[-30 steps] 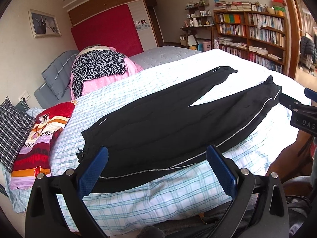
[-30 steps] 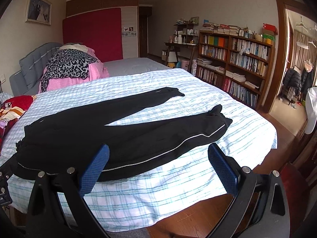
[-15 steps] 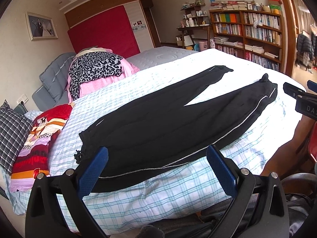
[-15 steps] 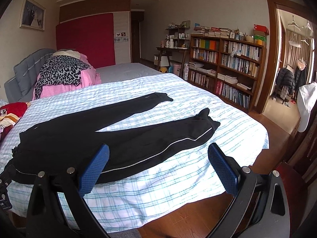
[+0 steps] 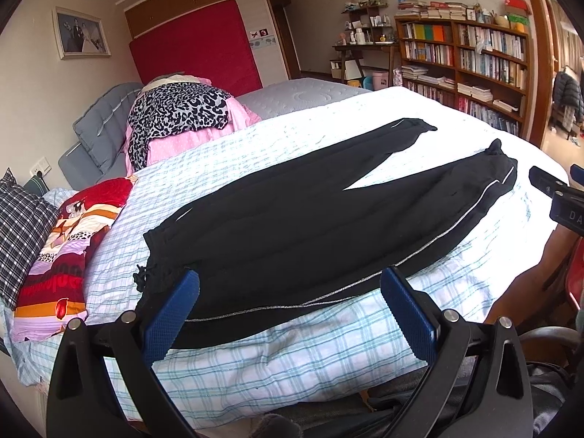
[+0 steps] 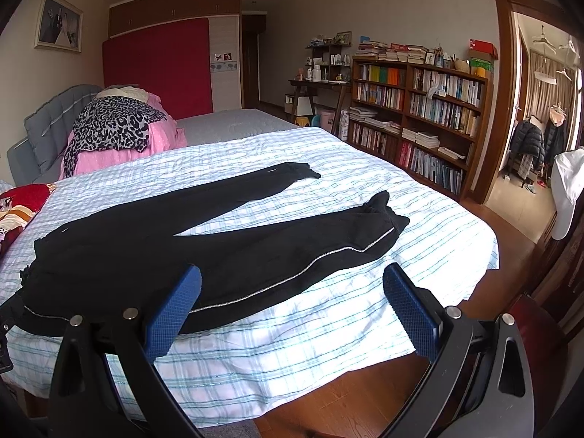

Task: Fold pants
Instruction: 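Position both grippers above the waistband of the black trousers, then lower both grippers onto the trouser waistband and close them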

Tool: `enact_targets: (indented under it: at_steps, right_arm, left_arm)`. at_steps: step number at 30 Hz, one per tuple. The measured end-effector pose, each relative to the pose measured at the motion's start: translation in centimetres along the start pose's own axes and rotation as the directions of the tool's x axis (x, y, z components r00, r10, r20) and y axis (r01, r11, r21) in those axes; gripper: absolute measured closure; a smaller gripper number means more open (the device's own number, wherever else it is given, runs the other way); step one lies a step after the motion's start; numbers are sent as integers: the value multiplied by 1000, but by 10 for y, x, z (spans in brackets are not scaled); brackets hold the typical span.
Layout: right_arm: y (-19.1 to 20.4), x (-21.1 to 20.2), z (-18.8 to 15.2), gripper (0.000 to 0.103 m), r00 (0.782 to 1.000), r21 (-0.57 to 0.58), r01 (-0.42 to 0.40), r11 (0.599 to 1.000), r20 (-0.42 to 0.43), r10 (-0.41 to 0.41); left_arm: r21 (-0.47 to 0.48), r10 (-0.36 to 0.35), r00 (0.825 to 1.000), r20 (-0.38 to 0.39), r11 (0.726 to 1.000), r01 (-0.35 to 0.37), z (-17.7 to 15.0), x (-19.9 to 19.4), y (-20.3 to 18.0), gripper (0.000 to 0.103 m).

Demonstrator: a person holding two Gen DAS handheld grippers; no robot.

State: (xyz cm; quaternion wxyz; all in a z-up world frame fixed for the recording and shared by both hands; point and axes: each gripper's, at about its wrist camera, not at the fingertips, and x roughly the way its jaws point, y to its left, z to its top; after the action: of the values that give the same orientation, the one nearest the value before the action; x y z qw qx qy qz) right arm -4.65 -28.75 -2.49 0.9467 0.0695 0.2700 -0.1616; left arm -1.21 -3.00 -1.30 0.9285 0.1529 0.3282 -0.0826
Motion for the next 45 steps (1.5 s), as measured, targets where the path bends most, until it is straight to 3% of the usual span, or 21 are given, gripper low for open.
enact_targets:
  at_steps: [15, 21, 29, 35, 45]
  right_arm:
    - [-3, 5, -1, 2, 1000, 9, -1, 1000, -7, 1]
    - [-10, 7, 13, 2, 999, 15, 27, 1000, 23, -28]
    - [-26, 33, 36, 2, 1000, 53, -20, 998, 11, 20]
    - [-16, 67, 51, 2, 998, 27, -48, 998, -24, 49]
    - [28, 143, 61, 2, 981, 10, -125, 992, -146, 126]
  left_arm:
    - [-26, -2, 1000, -15, 1000, 2, 2, 8, 9, 5]
    - [-57, 3, 999, -34, 998, -5, 14, 24, 20, 5]
    - [-90, -5, 996, -86, 996, -3, 40, 63, 32, 5]
    - [-165, -2, 992, -125, 986, -19, 52, 92, 61, 5]
    - [-303, 74, 970, -231, 942, -144, 51, 157, 144, 5]
